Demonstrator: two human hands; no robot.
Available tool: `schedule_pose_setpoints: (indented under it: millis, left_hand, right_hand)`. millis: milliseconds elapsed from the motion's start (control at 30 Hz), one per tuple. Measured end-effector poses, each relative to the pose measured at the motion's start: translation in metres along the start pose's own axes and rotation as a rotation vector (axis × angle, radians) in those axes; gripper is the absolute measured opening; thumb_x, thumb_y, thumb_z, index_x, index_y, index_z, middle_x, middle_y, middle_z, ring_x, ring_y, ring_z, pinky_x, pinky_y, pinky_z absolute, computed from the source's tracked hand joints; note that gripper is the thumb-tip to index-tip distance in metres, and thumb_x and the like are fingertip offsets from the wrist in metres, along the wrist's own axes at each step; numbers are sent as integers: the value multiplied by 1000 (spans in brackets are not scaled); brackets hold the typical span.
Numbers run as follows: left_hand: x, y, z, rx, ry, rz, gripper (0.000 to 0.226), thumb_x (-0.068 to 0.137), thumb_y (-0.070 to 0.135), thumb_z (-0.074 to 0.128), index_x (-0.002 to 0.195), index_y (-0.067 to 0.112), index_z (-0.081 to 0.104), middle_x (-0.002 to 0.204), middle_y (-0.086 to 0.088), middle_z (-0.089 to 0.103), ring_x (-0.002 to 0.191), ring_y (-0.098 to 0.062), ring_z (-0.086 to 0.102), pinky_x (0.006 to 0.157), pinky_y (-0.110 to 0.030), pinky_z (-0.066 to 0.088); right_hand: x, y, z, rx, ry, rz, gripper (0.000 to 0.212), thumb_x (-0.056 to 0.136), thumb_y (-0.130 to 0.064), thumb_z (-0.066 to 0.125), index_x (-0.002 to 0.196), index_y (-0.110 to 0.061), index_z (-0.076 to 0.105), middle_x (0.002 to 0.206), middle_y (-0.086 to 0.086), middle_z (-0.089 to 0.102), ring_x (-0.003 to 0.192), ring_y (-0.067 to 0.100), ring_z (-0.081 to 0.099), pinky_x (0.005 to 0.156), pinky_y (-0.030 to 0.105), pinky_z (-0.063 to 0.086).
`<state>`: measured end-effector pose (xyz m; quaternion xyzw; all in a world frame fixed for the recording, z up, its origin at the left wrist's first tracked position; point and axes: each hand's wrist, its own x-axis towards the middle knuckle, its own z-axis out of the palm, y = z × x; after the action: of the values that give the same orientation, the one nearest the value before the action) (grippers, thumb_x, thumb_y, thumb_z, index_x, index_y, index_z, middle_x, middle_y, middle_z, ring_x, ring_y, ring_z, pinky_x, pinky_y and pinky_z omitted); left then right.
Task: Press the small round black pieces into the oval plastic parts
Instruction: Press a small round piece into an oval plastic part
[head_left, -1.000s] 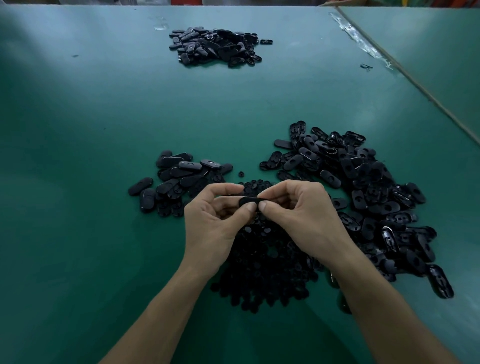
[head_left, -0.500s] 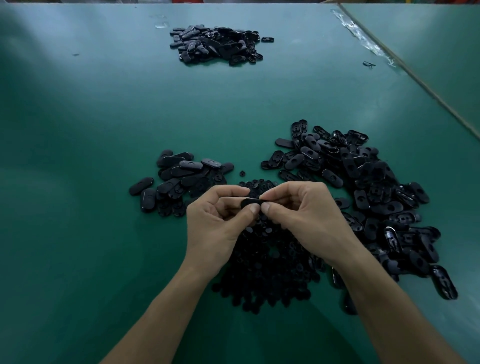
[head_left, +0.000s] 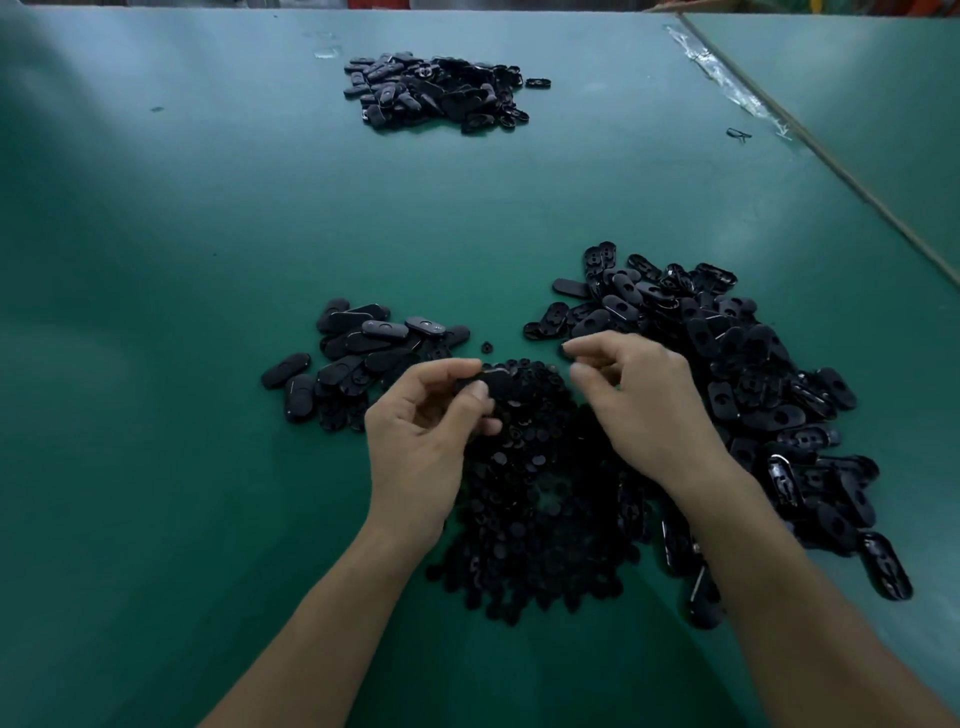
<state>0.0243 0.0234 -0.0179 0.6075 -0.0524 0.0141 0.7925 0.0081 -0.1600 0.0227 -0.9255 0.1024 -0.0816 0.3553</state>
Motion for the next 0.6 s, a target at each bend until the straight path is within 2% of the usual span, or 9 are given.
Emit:
schedule_pose_setpoints:
  millis: [67, 133, 300, 467, 533, 600]
  left_hand:
    - [3, -1, 0, -78, 66, -40, 27, 96, -3, 61, 99, 21, 74, 86, 6, 72, 81, -10, 68, 73, -25, 58]
    - [6, -1, 1, -147, 120, -81, 30, 97, -7, 57, 113, 17, 67, 92, 10, 72, 89, -7, 67, 80, -25, 58]
    - [8, 2, 1, -173, 206, -152, 63, 94, -9, 60, 148, 15, 40, 128, -1, 59, 118, -4, 61, 96, -23, 52]
    - [8, 0, 0, -158, 214, -182, 75, 95, -6, 60, 157, 18, 25, 135, -3, 57, 130, -10, 56, 106, -26, 48]
    - [8, -2, -2, -130, 203, -180, 78, 95, -5, 61, 158, 19, 23, 148, -4, 47, 130, -4, 54, 104, -26, 49]
    - [8, -3, -4, -93, 184, -153, 80, 95, -4, 63, 159, 22, 22, 159, 3, 32, 128, 1, 54, 102, -25, 50]
  right_hand:
    - [7, 8, -1, -200, -15, 25, 36, 101, -17, 56, 136, -23, 60, 127, 1, 52, 114, 18, 54, 101, 32, 47]
    - [10, 13, -1, -317, -60, 33, 41, 101, -19, 55, 142, -24, 55, 131, 3, 46, 124, 24, 45, 103, 35, 41]
    - [10, 14, 0, -373, -54, 0, 34, 101, -23, 56, 135, -20, 61, 127, 4, 52, 120, 24, 47, 100, 33, 41]
    - [10, 17, 3, -348, 10, -9, 27, 102, -23, 56, 125, -16, 67, 121, 3, 57, 115, 22, 51, 95, 31, 44]
    - [9, 17, 6, -334, 73, -17, 24, 103, -21, 54, 119, -13, 70, 117, 4, 58, 112, 22, 52, 90, 28, 43]
    - [9, 17, 8, -317, 141, -27, 23, 103, -21, 52, 112, -11, 71, 115, 5, 60, 107, 22, 54, 88, 26, 41]
